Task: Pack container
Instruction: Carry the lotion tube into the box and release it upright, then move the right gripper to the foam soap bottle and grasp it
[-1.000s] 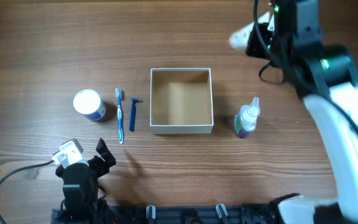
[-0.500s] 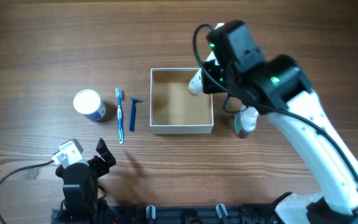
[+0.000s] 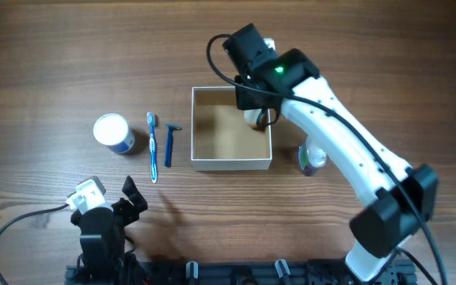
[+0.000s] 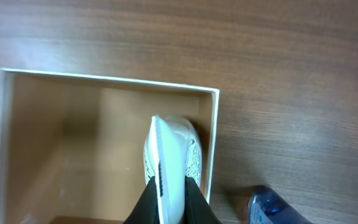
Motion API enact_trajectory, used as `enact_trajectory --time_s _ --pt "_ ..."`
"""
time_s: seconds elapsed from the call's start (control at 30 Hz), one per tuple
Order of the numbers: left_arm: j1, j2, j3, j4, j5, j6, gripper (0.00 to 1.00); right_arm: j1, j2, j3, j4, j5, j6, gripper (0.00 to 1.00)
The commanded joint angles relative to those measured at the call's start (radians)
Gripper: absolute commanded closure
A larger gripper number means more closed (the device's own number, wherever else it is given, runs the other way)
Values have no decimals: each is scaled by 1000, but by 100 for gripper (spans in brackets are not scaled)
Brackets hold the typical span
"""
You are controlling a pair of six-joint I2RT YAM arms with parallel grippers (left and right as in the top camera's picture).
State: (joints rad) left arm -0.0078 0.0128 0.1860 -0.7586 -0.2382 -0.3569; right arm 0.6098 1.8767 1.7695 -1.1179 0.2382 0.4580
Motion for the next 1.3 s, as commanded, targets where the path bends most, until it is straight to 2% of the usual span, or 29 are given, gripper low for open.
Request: enact_trajectory --time_s 0.0,0.07,0.2,0.23,0.27,0.3,0.37,0.47,0.6,0.8,0.93,1.03,1.27 --pt "5 -8 -8 -1 2 8 0 -2 18 4 22 43 16 96" --pt "5 -8 -8 -1 2 8 0 -2 17 4 31 43 16 95" --pt "5 -8 -8 0 2 8 0 -2 -5 5 44 43 11 61" --pt "5 -8 -8 -1 2 8 0 -2 -13 5 44 43 8 57" --pt "5 -8 -8 -1 2 8 0 -2 -26 5 44 44 2 46" --pt "5 -8 -8 -1 2 8 0 -3 -47 5 44 51 -5 32" --pt "5 -8 -8 0 2 8 0 -4 -100 5 36 72 -6 22" --pt "5 -8 -8 -1 2 8 0 -13 -186 5 18 85 -5 18" --pt "5 -8 -8 0 2 8 0 -69 -328 5 -55 84 17 7" --pt "5 -8 -8 -1 2 8 0 -220 -409 5 -283 69 122 7" --pt "5 -8 -8 -1 2 8 0 -278 -393 -57 -376 -82 86 7" --pt "5 -8 -8 -1 2 8 0 -277 -393 -171 -362 -127 67 7" --pt "5 -8 -8 -1 2 8 0 -277 -393 -447 -183 -142 69 9"
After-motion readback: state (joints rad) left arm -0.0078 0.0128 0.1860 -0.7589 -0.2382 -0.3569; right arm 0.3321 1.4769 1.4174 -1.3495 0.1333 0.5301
